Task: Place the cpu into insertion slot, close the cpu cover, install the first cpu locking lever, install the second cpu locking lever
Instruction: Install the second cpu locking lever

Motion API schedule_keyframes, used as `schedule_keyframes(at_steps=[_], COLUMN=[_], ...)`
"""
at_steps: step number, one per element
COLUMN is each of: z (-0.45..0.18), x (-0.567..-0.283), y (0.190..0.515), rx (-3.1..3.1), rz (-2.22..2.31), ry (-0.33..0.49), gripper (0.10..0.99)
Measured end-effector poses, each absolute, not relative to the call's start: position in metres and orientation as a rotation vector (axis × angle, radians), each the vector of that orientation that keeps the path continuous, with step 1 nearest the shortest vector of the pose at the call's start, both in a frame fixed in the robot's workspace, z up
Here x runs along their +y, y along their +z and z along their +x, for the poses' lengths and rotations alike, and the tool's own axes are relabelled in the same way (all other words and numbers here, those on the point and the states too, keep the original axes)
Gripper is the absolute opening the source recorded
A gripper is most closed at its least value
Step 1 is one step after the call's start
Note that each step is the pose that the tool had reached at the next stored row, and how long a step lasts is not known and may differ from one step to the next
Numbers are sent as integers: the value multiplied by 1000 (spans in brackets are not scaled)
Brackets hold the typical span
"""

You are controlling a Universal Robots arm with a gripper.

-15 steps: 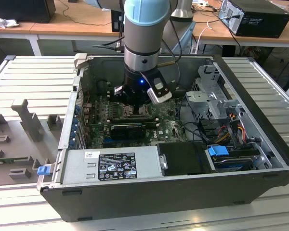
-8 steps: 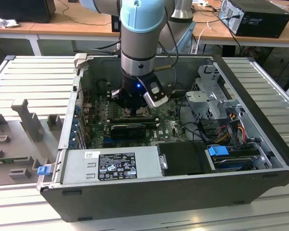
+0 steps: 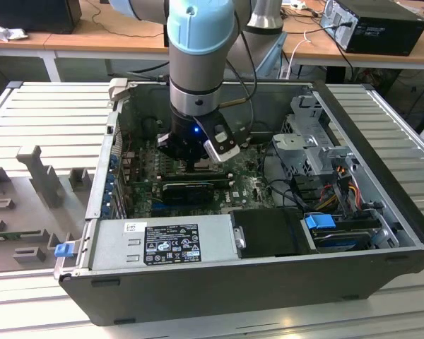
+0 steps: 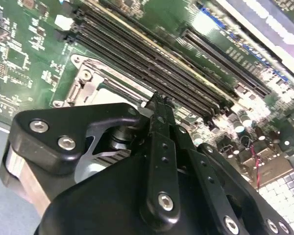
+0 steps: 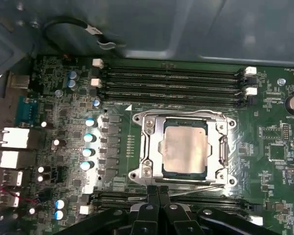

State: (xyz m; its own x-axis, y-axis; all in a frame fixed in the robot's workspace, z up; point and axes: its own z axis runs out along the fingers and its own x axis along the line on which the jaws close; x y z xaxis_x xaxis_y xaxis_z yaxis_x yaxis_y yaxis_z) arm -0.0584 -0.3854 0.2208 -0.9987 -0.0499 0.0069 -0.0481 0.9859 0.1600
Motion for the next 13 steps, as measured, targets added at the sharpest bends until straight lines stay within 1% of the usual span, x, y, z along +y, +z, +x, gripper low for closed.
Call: schedule_keyframes(at_steps=[2, 13], z=[-68, -70], x=[-387, -397], y=[219, 213], rx=[-3118, -3108], rz=[77, 74], ry=[-284, -392], gripper=[106, 106])
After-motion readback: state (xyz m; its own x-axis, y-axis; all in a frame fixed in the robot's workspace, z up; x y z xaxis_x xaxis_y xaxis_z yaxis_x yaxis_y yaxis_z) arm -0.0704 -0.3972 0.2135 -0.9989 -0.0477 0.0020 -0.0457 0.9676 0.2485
